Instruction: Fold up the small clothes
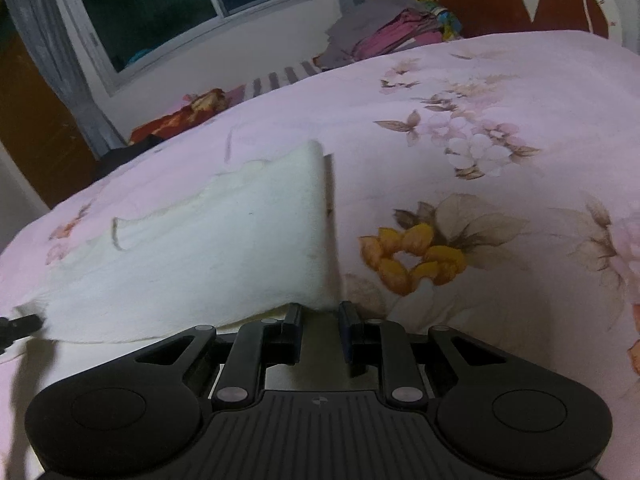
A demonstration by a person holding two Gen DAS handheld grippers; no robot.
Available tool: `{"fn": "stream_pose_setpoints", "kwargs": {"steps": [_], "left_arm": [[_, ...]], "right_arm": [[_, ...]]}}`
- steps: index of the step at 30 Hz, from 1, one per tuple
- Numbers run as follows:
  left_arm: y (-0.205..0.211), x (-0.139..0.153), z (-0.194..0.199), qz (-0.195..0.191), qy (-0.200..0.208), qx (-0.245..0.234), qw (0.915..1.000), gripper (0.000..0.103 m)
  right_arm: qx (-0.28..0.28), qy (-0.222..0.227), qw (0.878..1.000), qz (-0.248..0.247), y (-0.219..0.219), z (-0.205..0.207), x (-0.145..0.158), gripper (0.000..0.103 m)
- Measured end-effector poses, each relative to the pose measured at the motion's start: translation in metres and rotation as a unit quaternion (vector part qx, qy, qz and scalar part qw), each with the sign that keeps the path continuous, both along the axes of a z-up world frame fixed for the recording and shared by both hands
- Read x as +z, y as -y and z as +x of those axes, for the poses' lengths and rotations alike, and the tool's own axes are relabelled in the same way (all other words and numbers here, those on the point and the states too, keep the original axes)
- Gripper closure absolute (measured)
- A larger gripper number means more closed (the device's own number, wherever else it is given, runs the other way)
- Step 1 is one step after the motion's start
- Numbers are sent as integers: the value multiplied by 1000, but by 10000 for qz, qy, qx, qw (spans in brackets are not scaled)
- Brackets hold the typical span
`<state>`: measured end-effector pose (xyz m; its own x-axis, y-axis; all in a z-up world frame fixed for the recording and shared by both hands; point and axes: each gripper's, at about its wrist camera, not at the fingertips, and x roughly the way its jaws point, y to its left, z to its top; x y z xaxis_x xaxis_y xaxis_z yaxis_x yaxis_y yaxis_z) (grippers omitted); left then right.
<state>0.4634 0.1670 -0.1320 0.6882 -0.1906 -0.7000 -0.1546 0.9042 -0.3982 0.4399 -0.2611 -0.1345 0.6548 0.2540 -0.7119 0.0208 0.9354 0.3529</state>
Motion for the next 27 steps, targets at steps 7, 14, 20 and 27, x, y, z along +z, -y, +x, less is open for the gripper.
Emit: {"fn": "stream_pose_setpoints", "kwargs": {"steps": [7, 14, 20, 27], "left_arm": [[-6, -10, -4, 58, -40, -3, 10000, 100], [-16, 3, -24, 534, 176, 312, 9979, 81], [48, 17, -19, 1024, 577, -883, 9891, 67], [99, -12, 7, 1165, 397, -1229, 9848, 57]], "right_arm": [[58, -5, 9997, -231, -2, -1, 0, 83], [58, 567, 9979, -309, 8, -22, 27, 83], [413, 643, 9970, -110, -20, 1, 31, 103], [1117, 451, 9927, 73, -79, 16, 14, 103]]}}
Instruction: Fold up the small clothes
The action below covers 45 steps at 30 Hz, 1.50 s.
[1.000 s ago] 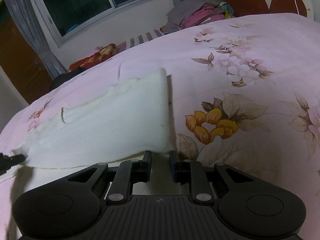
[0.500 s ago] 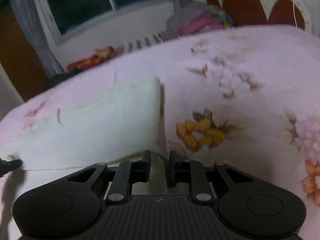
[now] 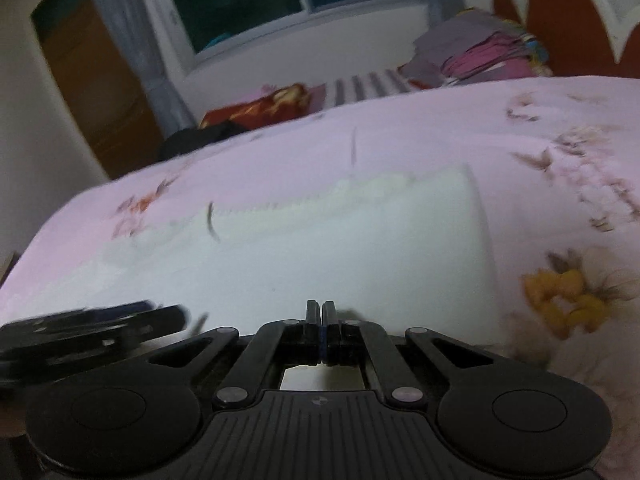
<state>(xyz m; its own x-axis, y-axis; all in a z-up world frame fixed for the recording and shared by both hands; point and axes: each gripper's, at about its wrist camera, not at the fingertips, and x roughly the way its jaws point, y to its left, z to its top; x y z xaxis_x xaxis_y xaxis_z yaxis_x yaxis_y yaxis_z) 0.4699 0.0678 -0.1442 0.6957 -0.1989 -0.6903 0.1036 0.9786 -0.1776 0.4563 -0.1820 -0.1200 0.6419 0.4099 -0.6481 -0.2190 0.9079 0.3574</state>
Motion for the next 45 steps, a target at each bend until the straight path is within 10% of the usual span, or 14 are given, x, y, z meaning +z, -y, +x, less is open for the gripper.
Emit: {"fn": "stream_pose_setpoints", "kwargs": {"steps": [10, 19, 25, 29, 45], "left_arm": [[-38, 12, -22, 569, 336, 313, 9973, 50], [10, 2, 36, 414, 130, -62, 9990, 41], [-56, -3, 37, 486, -17, 530, 9974, 44], [-56, -4, 36, 591, 8, 471, 9971, 44], [-51, 2, -16, 545, 76, 283, 9981, 35]], "right_arm": [[-854, 61, 9960, -239, 79, -5, -1, 103], [756, 9, 9971, -133, -26, 56, -6, 103], [-932, -167, 9929, -716, 41, 117, -13, 103], [-847, -289, 9930, -767, 51, 141, -15, 103], [-720, -511, 9955, -357, 67, 10, 3, 103]]}}
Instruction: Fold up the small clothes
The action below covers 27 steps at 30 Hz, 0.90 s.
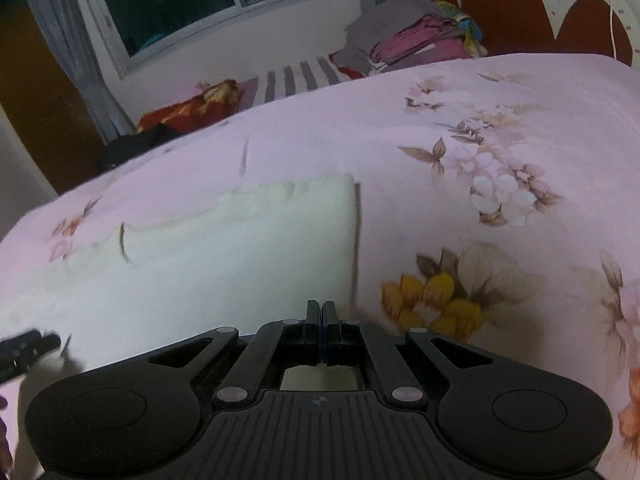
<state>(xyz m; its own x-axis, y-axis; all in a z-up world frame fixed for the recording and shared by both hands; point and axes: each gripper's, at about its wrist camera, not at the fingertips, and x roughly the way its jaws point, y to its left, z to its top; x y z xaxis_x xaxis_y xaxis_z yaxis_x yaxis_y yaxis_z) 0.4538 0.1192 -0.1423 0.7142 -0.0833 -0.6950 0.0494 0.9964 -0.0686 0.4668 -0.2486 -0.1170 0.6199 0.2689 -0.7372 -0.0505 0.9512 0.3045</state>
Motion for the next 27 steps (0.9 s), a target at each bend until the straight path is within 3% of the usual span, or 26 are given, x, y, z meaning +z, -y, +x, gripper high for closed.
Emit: {"fn": "stream_pose_setpoints", "kwargs": {"steps": [1, 4, 6, 8, 11, 15, 18, 20, 22, 27], "left_arm": [[0, -4, 2, 22, -94, 8, 10000, 36], [5, 5, -6, 176, 187, -44, 9997, 37], [4, 2, -4, 48, 28, -69, 10000, 36], [3, -5, -4, 57, -50, -86, 9999, 36], [-7, 2, -20, -92, 187, -54, 9998, 35], [-43, 8, -44, -256, 367, 539, 9975, 30], [-86, 10, -66, -375, 432, 1182, 9913, 27], [-120, 9, -83, -482, 526, 1688, 9831, 21], [-158, 8, -97, -703, 535, 2223, 9710, 22], [-251, 1, -126, -1644, 603, 3437, 9226, 37]], "right_arm": [[37, -155, 9998, -92, -3, 1, -6, 103], [-24, -112, 9998, -148, -8, -2, -1, 103], [-14, 36, 9998, -206, -11, -6, 5, 103], [50, -207, 9989, -422, -16, -3, -6, 103], [-45, -228, 9996, -177, -13, -10, -1, 103], [-195, 29, 9998, 37, -9, -27, 10, 103], [-162, 55, 9999, 21, -16, -37, 15, 103], [-171, 48, 9998, -21, -22, -41, 18, 103], [-191, 39, 9998, -30, -28, -42, 18, 103], [-229, 120, 9992, -315, -45, -39, 16, 102]]}}
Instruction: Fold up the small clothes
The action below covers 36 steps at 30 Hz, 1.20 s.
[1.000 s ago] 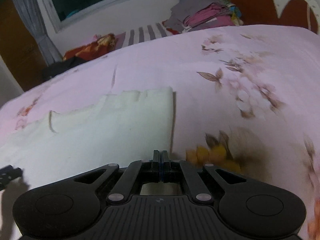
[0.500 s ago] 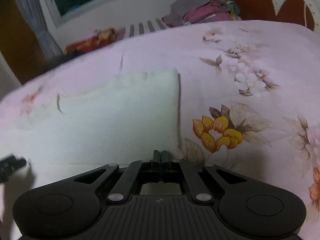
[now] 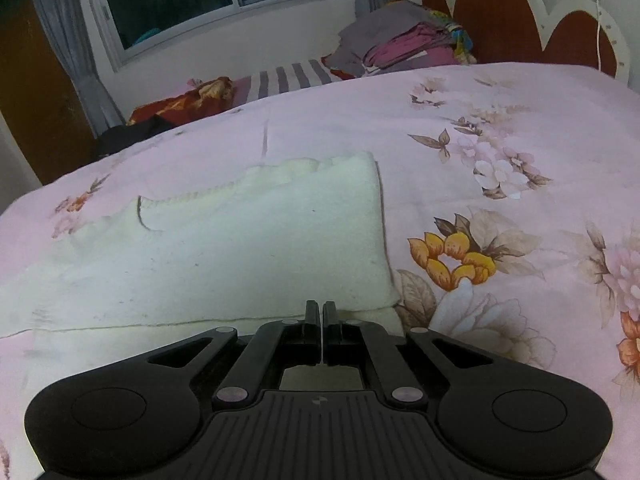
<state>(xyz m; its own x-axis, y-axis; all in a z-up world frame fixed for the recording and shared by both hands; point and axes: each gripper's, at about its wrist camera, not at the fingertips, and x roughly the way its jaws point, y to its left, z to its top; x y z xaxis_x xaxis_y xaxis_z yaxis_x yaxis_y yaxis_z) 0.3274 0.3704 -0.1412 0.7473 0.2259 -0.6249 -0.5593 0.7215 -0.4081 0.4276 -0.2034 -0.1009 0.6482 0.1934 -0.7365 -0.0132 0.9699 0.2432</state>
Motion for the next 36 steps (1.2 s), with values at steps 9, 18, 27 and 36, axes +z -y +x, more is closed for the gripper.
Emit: {"fn": "stream_pose_setpoints", "kwargs": {"steps": [9, 18, 27, 36], "left_arm": [[-90, -18, -6, -1547, 864, 976, 9793, 67], [-99, -16, 16, -1319, 694, 850, 9852, 97], [-51, 24, 38, -514, 850, 5, 9951, 101], [94, 53, 105, 31, 730, -1894, 9792, 100]], "right_arm": [[-247, 152, 9992, -271, -11, -3, 1, 101], [-722, 322, 9963, -328, 11, -4, 7, 21], [-904, 131, 9952, -355, 26, 0, 7, 21], [-916, 90, 9951, -374, 37, 0, 1, 21]]}}
